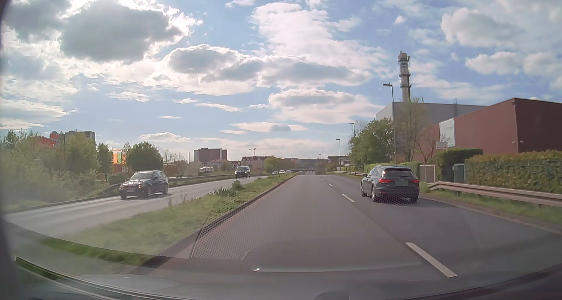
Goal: Follow the waypoints while adhering to traffic rules and regulations
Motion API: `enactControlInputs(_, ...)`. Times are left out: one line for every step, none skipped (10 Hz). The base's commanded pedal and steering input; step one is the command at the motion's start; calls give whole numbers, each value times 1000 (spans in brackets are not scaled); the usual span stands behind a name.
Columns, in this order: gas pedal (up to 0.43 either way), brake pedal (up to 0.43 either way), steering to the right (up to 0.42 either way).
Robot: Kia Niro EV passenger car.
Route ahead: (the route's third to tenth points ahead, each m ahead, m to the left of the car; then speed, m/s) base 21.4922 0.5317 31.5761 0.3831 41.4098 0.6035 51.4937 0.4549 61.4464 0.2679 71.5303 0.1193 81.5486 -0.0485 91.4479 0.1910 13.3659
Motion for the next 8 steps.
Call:
enactControlInputs(87, 0, 0)
enactControlInputs(87, 0, 0)
enactControlInputs(87, 0, 0)
enactControlInputs(87, 0, 0)
enactControlInputs(87, 0, 0)
enactControlInputs(87, 0, 0)
enactControlInputs(87, 0, 0)
enactControlInputs(87, 0, 0)
